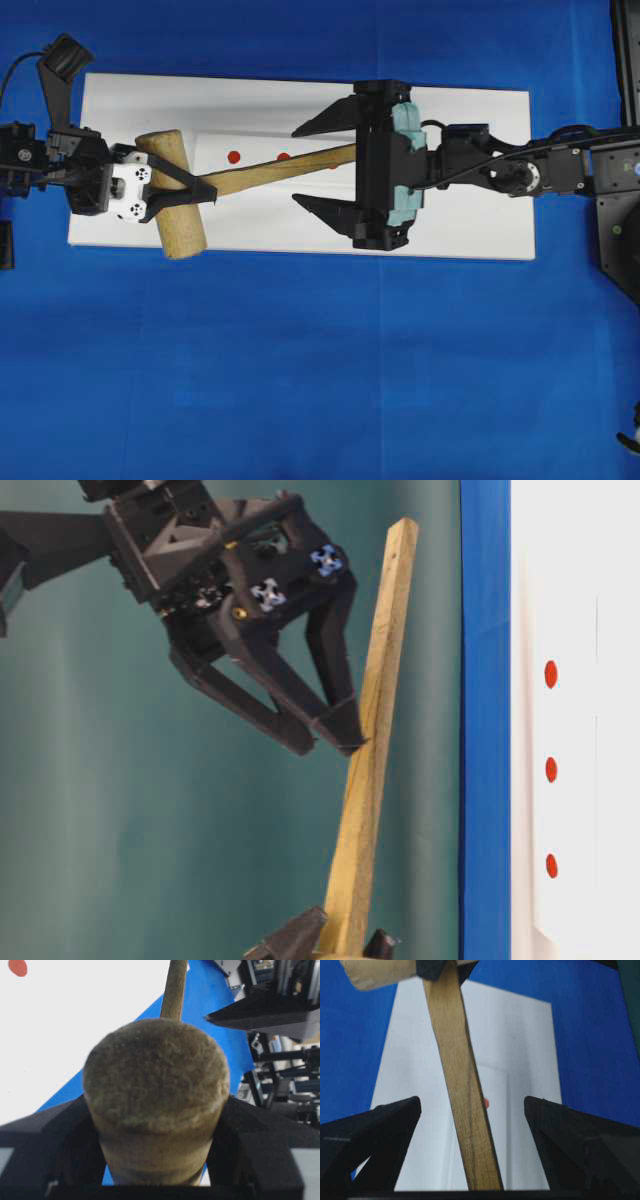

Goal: Hit the mark with a hammer.

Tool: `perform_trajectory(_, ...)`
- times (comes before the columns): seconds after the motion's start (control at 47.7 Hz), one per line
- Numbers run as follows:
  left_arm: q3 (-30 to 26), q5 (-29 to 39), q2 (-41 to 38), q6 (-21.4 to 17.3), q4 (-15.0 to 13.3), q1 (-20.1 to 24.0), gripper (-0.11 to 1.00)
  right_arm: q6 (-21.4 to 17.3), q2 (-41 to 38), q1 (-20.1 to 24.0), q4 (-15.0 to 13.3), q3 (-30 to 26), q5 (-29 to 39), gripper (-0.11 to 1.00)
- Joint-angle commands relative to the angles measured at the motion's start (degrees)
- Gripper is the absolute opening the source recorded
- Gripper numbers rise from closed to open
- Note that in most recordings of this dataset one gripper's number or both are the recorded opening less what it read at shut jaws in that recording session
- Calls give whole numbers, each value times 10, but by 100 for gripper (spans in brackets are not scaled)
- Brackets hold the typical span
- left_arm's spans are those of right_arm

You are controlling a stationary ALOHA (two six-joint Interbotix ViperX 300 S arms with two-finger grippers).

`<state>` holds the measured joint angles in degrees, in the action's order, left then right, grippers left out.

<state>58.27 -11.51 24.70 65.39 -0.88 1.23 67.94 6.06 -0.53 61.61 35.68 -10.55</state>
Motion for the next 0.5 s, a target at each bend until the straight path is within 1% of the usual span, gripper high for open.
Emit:
perform_trajectory(0.0,-23,-12,14,-1,1,-11,45,1,-4,1,-2,-8,-1,88)
perform_trajectory(0.189,-23,-16,18,0,2,-22,45,1,-16,-1,-3,-10,-4,86)
perform_trajectory(0.251,-24,-15,18,0,2,-25,45,2,-15,-3,-4,-10,-4,81)
perform_trajectory(0.335,-25,-16,18,0,2,-26,45,2,-15,-4,-5,-10,0,58)
perform_trajectory(0.377,-25,-15,18,0,2,-26,45,2,-15,-4,-5,-10,4,45)
perform_trajectory(0.398,-25,-15,18,-1,2,-26,45,2,-15,-4,-5,-9,6,37)
perform_trajectory(0.482,-25,-16,18,-2,2,-27,45,2,-16,-4,-5,-11,18,16)
